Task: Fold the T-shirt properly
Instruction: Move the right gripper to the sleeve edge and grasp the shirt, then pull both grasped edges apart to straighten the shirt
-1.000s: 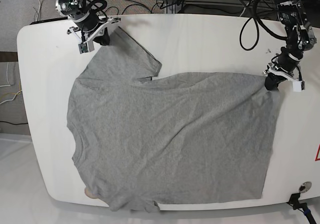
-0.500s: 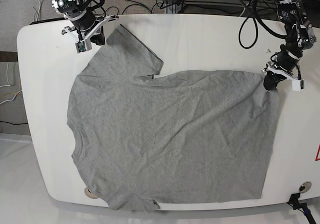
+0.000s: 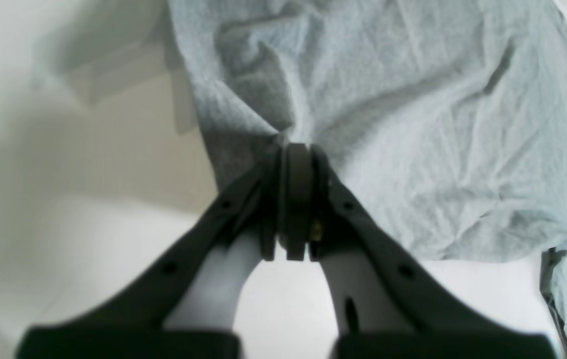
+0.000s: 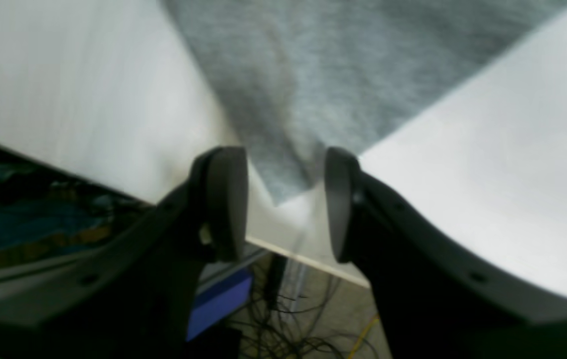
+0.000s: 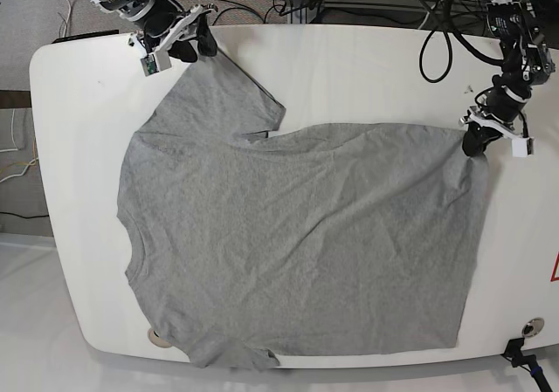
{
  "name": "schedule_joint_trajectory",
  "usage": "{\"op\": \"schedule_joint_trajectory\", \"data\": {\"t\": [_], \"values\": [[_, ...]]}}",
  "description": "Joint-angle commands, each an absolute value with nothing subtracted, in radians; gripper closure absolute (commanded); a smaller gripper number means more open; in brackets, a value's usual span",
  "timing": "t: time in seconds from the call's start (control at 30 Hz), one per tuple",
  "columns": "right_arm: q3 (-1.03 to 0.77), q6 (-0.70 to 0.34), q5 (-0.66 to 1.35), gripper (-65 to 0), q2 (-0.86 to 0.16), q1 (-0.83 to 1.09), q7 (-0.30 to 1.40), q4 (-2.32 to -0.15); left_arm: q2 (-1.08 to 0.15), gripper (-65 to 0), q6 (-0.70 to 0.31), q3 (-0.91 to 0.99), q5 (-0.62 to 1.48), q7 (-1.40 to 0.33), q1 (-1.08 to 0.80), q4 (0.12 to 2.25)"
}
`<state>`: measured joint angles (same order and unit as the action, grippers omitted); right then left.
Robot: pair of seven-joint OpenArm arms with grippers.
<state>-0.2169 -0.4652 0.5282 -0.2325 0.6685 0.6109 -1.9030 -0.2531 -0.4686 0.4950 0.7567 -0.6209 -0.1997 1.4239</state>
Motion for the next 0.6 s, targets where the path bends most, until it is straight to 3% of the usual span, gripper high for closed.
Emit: {"op": "schedule_joint_trajectory", "data": {"t": [0.0, 0.1, 0.23, 0.27, 0.57], "values": [[-0.23, -0.513, 0.598, -24.5, -0.235, 0.678, 0.599, -1.896, -0.272, 0.0, -0.476, 0.502, 0.774, -0.605, -0.191, 1.437], [-0.232, -0.512, 0.651, -20.9, -0.229, 0.676, 0.597, -1.853, -0.28, 0.0, -0.475, 0.501, 0.774, -0.607, -0.195, 1.436], [-0.24, -0.49, 0.662, -1.9, -0.228, 0.659, 0.593, -1.782, -0.279, 0.0, -0.474, 0.501, 0.775, -0.623, -0.198, 1.437], [-0.243, -0.488, 0.665, 0.0, -0.229, 0.652, 0.593, -1.76, -0.279, 0.0, -0.47, 0.5, 0.779, -0.625, -0.198, 1.437], [-0.264, -0.47, 0.851, 0.0, -0.248, 0.614, 0.617, -1.69, -0.281, 0.0, -0.472, 0.497, 0.785, -0.624, -0.204, 1.436]]}}
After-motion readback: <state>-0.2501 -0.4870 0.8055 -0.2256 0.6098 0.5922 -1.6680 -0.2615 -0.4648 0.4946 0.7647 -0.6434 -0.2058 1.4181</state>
